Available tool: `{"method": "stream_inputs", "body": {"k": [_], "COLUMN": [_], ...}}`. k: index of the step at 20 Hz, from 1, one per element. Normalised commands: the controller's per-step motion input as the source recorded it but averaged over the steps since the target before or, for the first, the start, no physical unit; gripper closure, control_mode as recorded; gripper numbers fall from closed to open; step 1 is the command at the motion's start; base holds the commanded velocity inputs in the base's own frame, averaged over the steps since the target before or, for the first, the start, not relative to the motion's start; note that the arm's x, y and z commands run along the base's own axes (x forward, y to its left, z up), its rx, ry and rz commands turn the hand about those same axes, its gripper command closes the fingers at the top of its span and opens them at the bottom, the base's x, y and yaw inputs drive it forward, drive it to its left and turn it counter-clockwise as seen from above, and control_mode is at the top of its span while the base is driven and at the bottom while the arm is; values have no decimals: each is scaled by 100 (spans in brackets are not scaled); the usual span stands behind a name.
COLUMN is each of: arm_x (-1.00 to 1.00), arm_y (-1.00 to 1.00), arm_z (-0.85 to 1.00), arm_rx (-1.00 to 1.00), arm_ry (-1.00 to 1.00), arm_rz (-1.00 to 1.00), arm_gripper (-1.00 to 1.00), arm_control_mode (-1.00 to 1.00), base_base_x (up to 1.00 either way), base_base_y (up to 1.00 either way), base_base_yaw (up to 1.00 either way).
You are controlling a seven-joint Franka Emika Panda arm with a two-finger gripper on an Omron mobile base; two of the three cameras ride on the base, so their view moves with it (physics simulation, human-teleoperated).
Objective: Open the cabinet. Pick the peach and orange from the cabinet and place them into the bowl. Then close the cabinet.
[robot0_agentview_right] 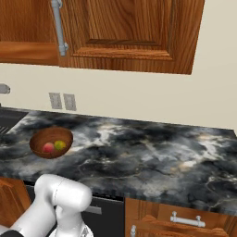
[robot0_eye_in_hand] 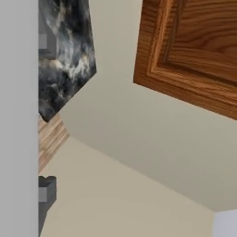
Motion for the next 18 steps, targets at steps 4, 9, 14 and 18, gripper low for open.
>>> {"method": "stream_inputs", "body": {"k": [4,9,14,18], "arm_x": [-49,-39,-12,0], "arm_y": [22,15,23,33], "arm_z": [0,-10,-13,-20], "arm_rx": [0,0,0,0], "arm_ry": [-7,-6,-6,-5], "arm_rz": [-10,-12,-13,-12], "arm_gripper": [-100,-100,-100,-100], "arm_control_mode": [-100,-100,-100,-100], "base_base_x": [0,0,0,0], "base_base_y": [0,0,0,0], "base_base_yaw": [0,0,0,0]}}
